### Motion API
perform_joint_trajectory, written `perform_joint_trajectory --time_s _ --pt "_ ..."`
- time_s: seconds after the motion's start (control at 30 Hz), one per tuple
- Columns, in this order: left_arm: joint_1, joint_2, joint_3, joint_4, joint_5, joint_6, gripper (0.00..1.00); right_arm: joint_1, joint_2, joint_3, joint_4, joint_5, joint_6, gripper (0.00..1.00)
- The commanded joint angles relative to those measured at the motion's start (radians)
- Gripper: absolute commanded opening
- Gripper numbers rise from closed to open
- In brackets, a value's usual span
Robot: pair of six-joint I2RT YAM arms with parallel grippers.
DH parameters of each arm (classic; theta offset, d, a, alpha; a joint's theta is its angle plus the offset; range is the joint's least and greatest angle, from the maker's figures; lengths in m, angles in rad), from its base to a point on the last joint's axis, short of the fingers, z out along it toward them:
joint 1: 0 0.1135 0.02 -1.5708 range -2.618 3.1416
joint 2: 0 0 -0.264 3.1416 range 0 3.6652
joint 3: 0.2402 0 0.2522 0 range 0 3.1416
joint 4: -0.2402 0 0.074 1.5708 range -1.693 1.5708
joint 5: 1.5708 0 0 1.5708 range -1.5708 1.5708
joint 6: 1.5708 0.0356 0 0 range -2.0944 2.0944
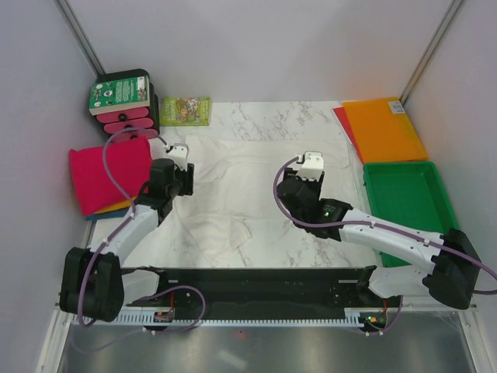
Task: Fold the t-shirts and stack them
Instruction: Fold the tshirt
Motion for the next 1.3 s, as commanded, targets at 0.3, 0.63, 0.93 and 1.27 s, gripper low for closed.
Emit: perform_joint_trajectory --time_s 0.3,0.63,0.93,1.27 --pt "0.09 0.233 -0.487 1.232 -0.025 0.051 0.85 0.001 0.057 0.064 -0.093 0.142 -0.017 0.64" --pt "0.156 0.268 -0.433 1.145 0.047 -0.01 1.0 -0.001 0.1 0.119 -0.138 0.145 -0.029 0.66" --pt "0.166 0.268 -0.438 1.148 0.075 -0.009 1.0 -0.036 -0.067 -0.089 0.024 0.122 -0.058 0.67" --pt "0.166 0.268 -0.437 1.148 0.075 -0.008 1.0 -0.071 -0.22 -0.175 0.054 0.155 -0.082 0.67"
